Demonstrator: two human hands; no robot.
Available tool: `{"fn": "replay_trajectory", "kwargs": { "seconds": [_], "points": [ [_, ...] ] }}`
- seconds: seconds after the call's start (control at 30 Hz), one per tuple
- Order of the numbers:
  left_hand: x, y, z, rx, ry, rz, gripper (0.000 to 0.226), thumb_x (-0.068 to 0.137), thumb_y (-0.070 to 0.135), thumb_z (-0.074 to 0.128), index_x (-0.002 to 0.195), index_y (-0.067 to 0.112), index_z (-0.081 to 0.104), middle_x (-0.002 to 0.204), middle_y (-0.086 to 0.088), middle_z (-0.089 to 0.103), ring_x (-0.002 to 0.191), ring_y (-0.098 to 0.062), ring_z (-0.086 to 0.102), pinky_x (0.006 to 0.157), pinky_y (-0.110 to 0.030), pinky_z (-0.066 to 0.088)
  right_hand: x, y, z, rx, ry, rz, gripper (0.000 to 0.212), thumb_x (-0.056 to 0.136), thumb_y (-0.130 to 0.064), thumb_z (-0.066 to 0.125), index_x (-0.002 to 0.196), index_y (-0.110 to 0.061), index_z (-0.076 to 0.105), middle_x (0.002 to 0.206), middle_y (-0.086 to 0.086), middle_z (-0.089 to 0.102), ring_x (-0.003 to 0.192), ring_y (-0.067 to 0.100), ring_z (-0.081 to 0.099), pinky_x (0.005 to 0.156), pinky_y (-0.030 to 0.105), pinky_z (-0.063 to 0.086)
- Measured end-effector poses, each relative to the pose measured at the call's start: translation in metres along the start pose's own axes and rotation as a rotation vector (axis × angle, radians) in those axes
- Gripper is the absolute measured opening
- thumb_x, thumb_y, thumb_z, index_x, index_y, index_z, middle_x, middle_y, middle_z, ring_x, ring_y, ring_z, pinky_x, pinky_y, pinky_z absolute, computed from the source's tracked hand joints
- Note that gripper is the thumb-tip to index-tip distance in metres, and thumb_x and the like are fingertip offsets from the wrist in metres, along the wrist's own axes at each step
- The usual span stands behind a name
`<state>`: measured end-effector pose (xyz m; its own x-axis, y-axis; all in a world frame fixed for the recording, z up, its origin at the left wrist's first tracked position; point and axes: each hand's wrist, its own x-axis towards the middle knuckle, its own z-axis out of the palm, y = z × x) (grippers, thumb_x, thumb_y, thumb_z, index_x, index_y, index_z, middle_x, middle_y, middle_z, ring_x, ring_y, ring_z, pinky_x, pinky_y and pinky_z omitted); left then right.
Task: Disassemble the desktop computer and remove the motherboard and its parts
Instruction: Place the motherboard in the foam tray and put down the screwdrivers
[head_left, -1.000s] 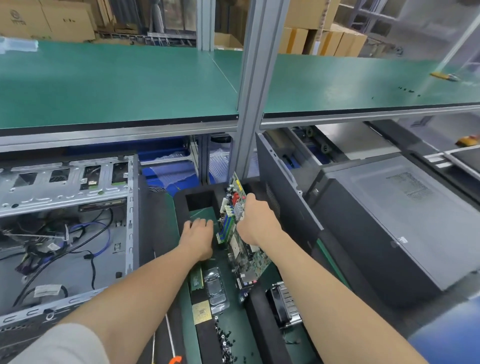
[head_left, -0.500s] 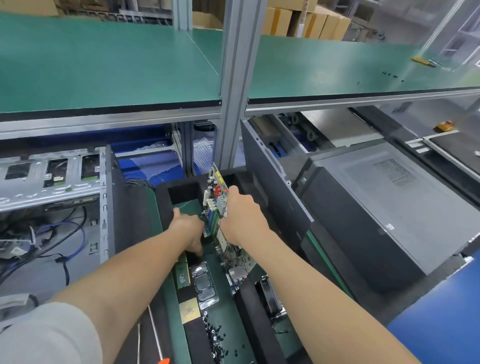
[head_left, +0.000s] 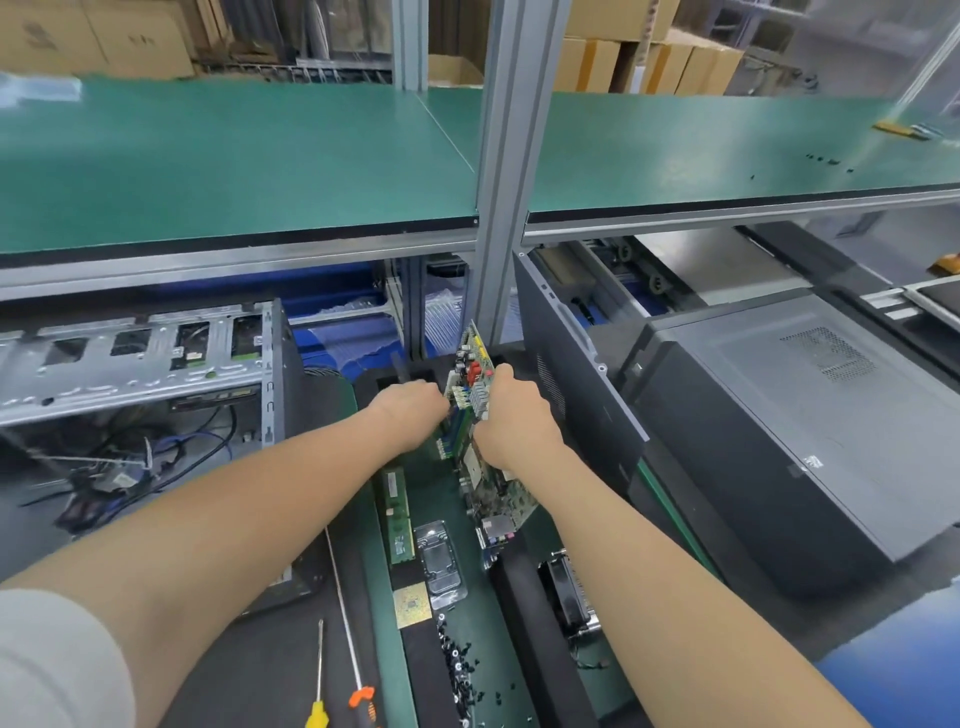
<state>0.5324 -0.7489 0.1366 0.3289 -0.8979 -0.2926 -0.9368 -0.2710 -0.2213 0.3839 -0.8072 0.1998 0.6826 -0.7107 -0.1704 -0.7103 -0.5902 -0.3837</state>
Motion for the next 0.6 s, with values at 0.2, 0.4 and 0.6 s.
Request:
{"fn": "replay_trajectory", "kwargs": {
  "seconds": [0.2, 0.4, 0.6],
  "points": [
    [-0.053, 0.000, -0.039, -0.001, -0.017, -0.012, 0.024, 0.089, -0.004, 0.058, 0.108, 0.004, 0.070, 0.073, -0.001, 0.037, 0.075, -0.029, 0.052, 0.063, -0.036, 0.043, 0.004, -0.005, -0.008, -0.011, 0.013, -0.037, 0.042, 0.092, -0.016, 0.069, 0.123, -0.009, 0.042, 0.123, 0.019, 0.059, 0.107, 0.040, 0.062, 0.073, 0.041, 0.045],
    [-0.118, 0.036, -0.050, -0.001, -0.102, 0.109, 0.025, 0.090, 0.008, 0.058, 0.110, 0.011, 0.073, 0.075, -0.002, 0.050, 0.076, -0.030, 0.060, 0.065, -0.037, 0.056, 0.007, -0.011, -0.010, -0.020, 0.016, -0.072, 0.041, 0.092, -0.015, 0.068, 0.124, -0.008, 0.044, 0.122, 0.020, 0.059, 0.103, 0.039, 0.063, 0.072, 0.042, 0.047],
    [-0.171, 0.120, -0.014, 0.069, -0.078, 0.245, 0.019, 0.086, -0.008, 0.060, 0.095, 0.007, 0.069, 0.092, -0.011, 0.067, 0.087, -0.033, 0.070, 0.063, -0.039, 0.050, -0.004, -0.013, -0.004, -0.021, 0.028, -0.135, 0.041, 0.091, -0.010, 0.067, 0.124, -0.009, 0.042, 0.102, 0.013, 0.058, 0.080, 0.029, 0.058, 0.062, 0.039, 0.047]
  ]
}}
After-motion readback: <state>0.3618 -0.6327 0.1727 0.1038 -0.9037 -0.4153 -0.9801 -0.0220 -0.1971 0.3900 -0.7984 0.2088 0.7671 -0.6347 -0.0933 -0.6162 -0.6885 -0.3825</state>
